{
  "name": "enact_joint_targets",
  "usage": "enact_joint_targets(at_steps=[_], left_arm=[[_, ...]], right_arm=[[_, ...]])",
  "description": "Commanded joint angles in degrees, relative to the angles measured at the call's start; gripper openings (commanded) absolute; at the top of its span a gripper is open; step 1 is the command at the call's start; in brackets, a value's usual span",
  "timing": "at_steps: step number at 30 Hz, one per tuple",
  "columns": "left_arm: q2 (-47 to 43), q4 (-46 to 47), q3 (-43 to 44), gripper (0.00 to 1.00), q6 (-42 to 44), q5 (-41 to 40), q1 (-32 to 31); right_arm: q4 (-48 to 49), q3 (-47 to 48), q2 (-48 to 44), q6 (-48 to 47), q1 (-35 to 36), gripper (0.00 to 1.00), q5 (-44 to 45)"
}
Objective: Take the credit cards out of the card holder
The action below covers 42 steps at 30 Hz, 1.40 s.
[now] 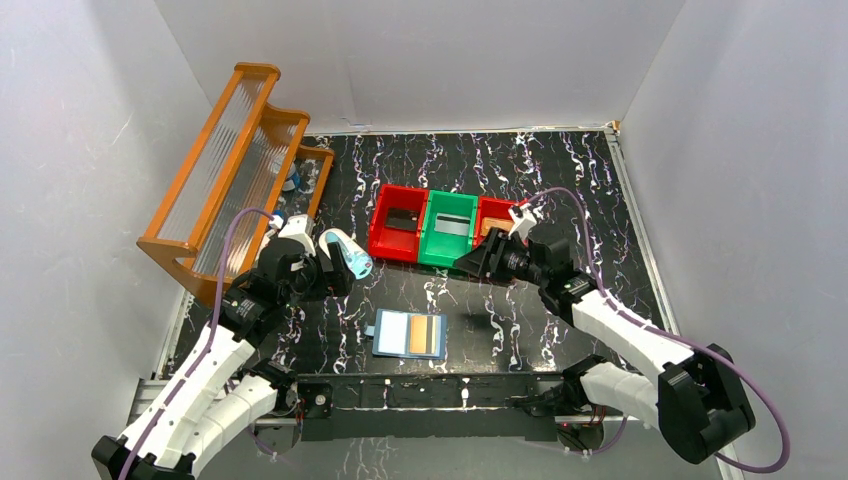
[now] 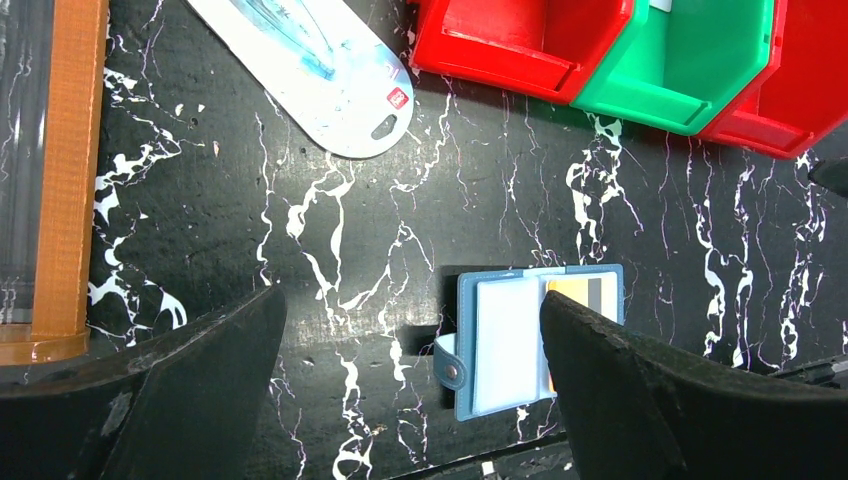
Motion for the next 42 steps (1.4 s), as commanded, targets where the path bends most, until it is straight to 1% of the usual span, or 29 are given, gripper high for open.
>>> enact_joint_targets(at_steps=[1, 3, 6, 12, 17, 20, 26, 30, 34, 37, 42], left_arm=[[-1.21, -0.13, -0.2, 0.98, 0.37, 1.19, 0.21], [-1.26, 0.64, -0.57, 0.98, 0.76, 2.78, 0.24], [-0.52, 3.22, -1.32, 0.98, 1.92, 7.75, 0.22], [5.37, 7.35, -1.47, 0.98, 3.51, 21.52, 0.22], [10.69, 12.83, -3.04, 0.92, 0.54, 35.67, 0.22], [13.22, 16.29, -4.76, 0.87, -1.84, 40.02, -0.06], [16.01, 18.86, -5.7, 0.83, -3.18, 39.89, -2.79], [18.56, 19.55, -5.46, 0.81, -3.51, 36.32, -7.06], [21.6, 21.46, -6.58, 0.75, -4.8, 33.56, -10.63], [22.56, 23.22, -8.15, 0.69, -6.34, 31.8, -11.6], [22.77, 26.23, -10.79, 0.64, -7.81, 31.15, -11.84]], right_arm=[[1.32, 0.28, -1.3, 2.12, 1.66, 0.59, 0.56], [-0.16, 0.16, -1.92, 2.41, 2.66, 0.58, 1.79], [-2.77, 0.04, -1.85, 2.87, 5.57, 0.55, 4.57], [-5.29, 0.22, 0.91, 6.58, 14.9, 0.53, 13.09], [-7.58, 1.94, 5.53, 10.3, 24.97, 0.52, 20.21], [-9.74, 1.69, 8.23, 14.91, 28.54, 0.49, 24.65], [-8.35, -0.84, 8.25, 18.11, 31.11, 0.47, 28.14], [-9.87, -0.51, 7.22, 17.39, 31.18, 0.47, 28.97], [-10.39, -0.06, 7.06, 16.98, 31.22, 0.44, 27.66], [-10.06, -0.71, 7.42, 17.68, 31.17, 0.42, 26.68], [-4.16, -2.06, 9.71, 19.57, 31.23, 0.4, 22.2]])
